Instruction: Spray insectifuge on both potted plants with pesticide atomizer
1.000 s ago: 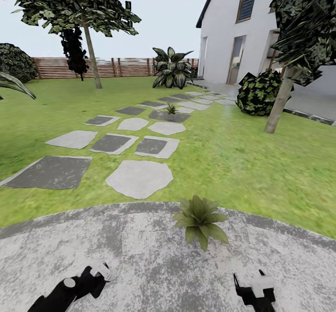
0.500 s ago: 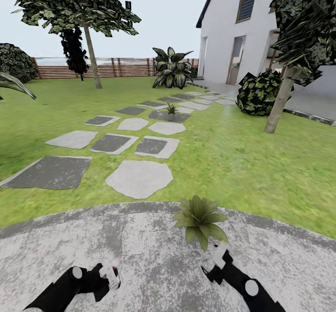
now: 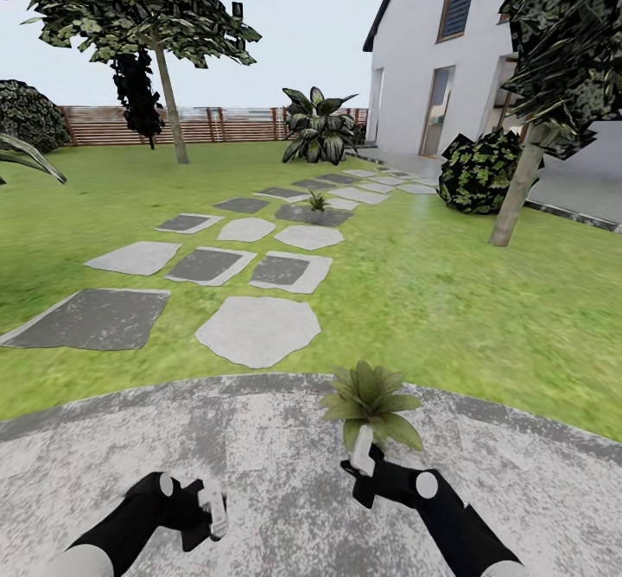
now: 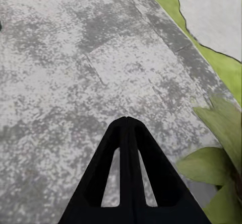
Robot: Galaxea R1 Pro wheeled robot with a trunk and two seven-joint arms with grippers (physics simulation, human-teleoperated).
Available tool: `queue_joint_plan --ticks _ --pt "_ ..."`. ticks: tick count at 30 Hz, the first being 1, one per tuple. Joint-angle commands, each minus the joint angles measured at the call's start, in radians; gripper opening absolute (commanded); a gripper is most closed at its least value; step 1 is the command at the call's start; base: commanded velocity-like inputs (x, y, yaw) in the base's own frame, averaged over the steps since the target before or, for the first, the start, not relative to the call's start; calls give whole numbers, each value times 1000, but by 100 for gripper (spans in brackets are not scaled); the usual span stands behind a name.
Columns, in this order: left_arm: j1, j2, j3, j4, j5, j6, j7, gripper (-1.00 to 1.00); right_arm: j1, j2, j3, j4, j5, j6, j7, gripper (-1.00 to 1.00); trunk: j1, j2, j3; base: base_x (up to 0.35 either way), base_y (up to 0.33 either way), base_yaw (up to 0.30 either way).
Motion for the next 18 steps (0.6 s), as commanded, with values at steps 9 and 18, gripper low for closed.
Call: queue_joint_plan --ticks 9,18 --pt "-1 -39 -5 -3 -54 39 -29 -100 -7 38 120 -3 10 -6 71 -100 0 0 -1 0 0 0" --pt "-1 -77 -5 -2 -117 36 -70 -100 -19 72 129 -2 9 -5 97 -100 0 0 -1 0 0 0"
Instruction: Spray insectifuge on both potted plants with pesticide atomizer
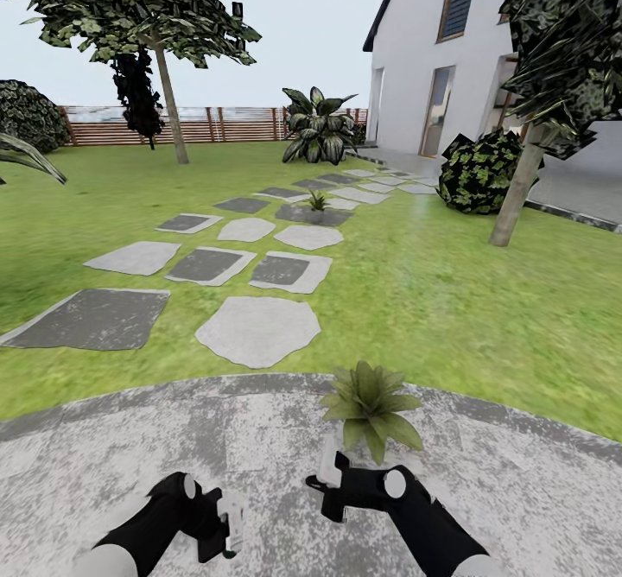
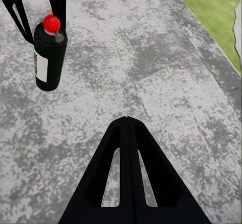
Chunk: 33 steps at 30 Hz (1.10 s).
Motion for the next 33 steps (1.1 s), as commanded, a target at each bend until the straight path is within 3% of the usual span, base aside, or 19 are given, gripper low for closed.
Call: queue_joint_plan --ticks 1,12,33 --pt "0 -5 -6 -2 -1 9 -3 -100 -1 6 -1 -1 11 -6 1 -100 0 0 -1 0 0 0" --pt "-2 -74 -7 -7 -27 7 -3 -100 -3 17 -1 1 11 -6 1 -100 0 0 -1 0 0 0" --pt "-2 -129 -5 -48 -18 -5 -5 -100 -3 17 -1 6 11 -7 1 -100 0 0 -1 0 0 0"
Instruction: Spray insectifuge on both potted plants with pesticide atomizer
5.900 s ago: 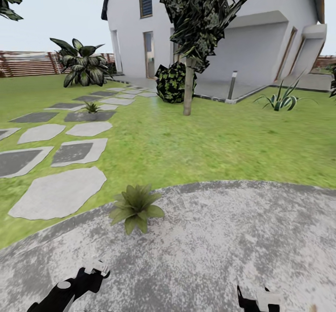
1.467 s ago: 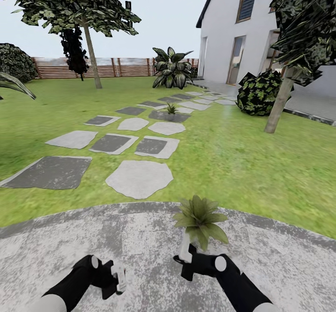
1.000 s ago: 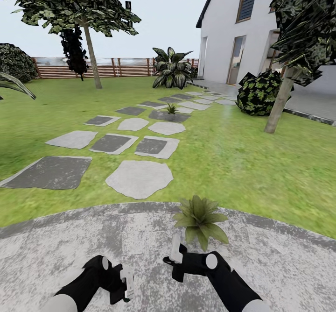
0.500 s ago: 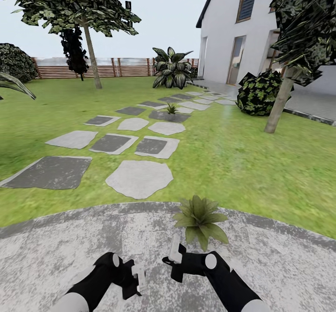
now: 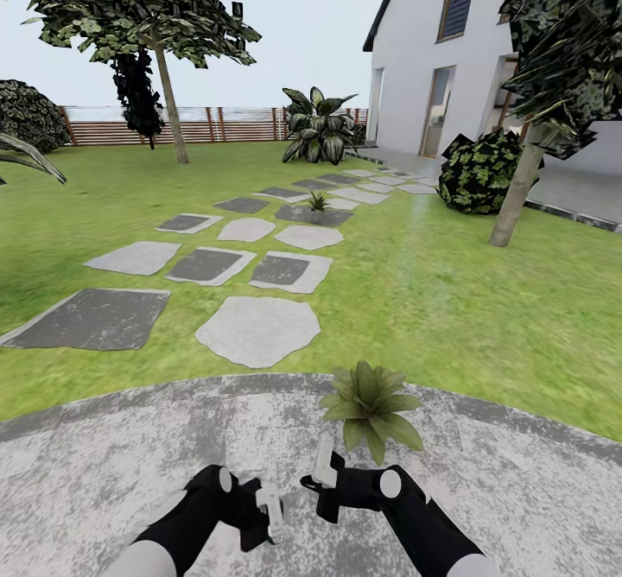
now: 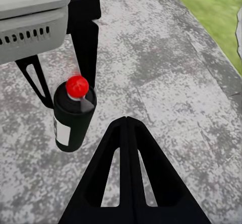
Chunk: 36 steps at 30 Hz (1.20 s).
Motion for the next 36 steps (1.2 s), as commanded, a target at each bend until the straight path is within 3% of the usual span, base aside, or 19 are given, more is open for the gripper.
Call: queue_joint_plan --ticks 1,8,20,24,28,36 --pt "0 -2 -2 -2 0 9 -3 -100 -1 0 -1 -1 10 -6 1 -100 0 0 -1 0 0 0" --pt "-10 -22 0 -2 6 9 -5 -100 0 0 -1 0 10 -6 1 -100 0 0 -1 0 0 0" --pt "-27 -27 1 -2 8 9 -6 -100 0 0 -1 1 10 -6 1 -100 0 0 -1 0 0 0" --pt "-27 -27 1 -1 32 6 -6 -100 0 0 0 1 10 -7 1 -100 0 0 -1 0 0 0" --pt "-27 -27 1 1 55 -42 -7 -100 0 0 -1 1 10 -7 1 -100 0 0 -1 0 0 0" --pt "-27 -26 2 7 63 -64 -16 -100 0 0 0 1 10 -8 1 -100 0 0 -1 0 0 0"
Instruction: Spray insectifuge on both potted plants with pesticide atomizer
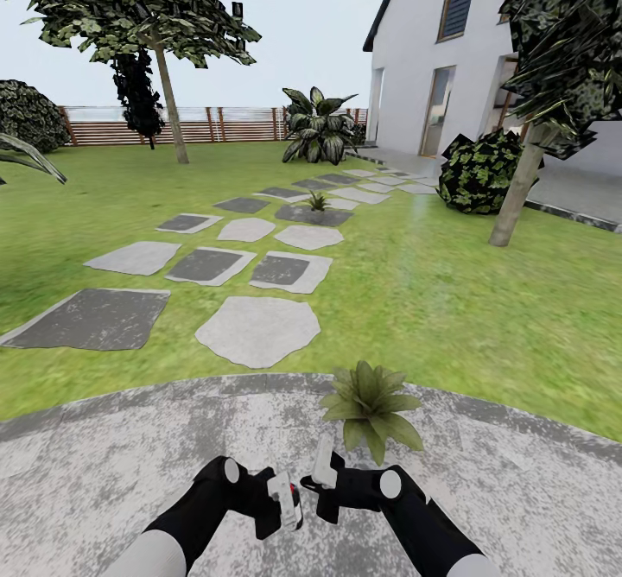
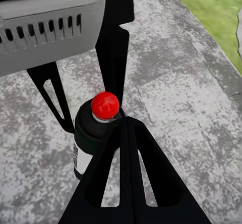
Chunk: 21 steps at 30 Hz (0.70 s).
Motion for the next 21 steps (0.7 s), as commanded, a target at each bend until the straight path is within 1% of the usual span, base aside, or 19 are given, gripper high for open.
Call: queue_joint_plan --ticks 1,5,15,19,21 --pt "0 0 0 -2 -4 3 -10 -100 -1 0 -1 -1 10 -6 1 -100 0 0 -1 0 0 0" --pt "0 0 1 -6 -4 2 -26 -100 -1 0 -2 -1 10 -6 1 -100 0 0 -1 0 0 0" --pt "-1 -1 2 -8 1 4 -29 -100 0 0 -2 0 11 -7 1 -100 0 0 -1 0 0 0" --pt "-6 -1 1 -8 47 2 -29 -100 -1 0 -1 -1 11 -7 1 -100 0 0 -1 0 0 0" --pt "-7 0 1 -8 58 1 -29 -100 -1 0 -1 0 11 -7 1 -100 0 0 -1 0 0 0"
